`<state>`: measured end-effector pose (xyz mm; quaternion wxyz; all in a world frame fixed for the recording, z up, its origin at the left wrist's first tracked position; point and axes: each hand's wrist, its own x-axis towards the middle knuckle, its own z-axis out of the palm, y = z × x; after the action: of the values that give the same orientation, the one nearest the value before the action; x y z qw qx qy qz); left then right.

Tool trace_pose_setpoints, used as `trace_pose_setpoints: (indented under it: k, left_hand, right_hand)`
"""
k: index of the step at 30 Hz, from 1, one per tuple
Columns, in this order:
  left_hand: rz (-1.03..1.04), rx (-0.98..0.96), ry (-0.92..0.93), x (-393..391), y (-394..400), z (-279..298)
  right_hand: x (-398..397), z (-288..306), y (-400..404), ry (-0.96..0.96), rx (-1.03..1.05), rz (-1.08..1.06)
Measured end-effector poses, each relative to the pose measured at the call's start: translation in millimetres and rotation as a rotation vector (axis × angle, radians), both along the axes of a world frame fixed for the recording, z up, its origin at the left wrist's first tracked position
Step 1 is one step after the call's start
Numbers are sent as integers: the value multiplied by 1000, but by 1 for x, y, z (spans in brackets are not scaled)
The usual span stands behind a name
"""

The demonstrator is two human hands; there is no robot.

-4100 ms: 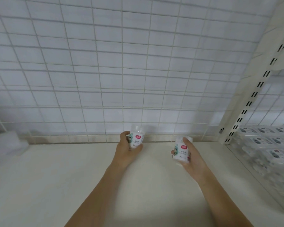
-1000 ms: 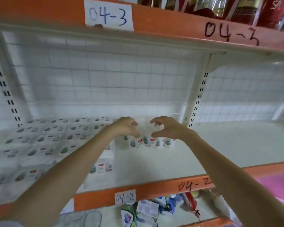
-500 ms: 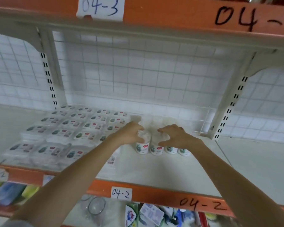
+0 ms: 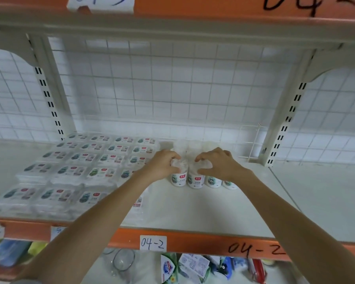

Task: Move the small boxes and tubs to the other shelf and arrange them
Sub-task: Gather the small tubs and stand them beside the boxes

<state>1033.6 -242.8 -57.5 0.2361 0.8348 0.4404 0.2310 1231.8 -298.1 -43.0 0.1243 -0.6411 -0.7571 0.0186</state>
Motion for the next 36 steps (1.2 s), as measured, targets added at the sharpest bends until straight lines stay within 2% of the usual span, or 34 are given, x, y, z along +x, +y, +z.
trace_pose_setpoints:
  k: [7,23,28,34,36]
  left_hand:
    - [10,28,-10,1,4,-5]
    - [-42,2,46,-1,7,-3]
    - [35,-14,-23,-5,14,2]
    - [63,-266,-76,-2,21,9]
    - [76,-291,-57,3,22,6]
  right_hand:
    - [-4,-3,1,-40,16,-39]
    - [-5,-8,-4,20,47,-66]
    - [-2,-10,-5,98,32,-62]
    - [8,-6,-8,161,9,-104]
    - [15,-4,-10,172,6,-119]
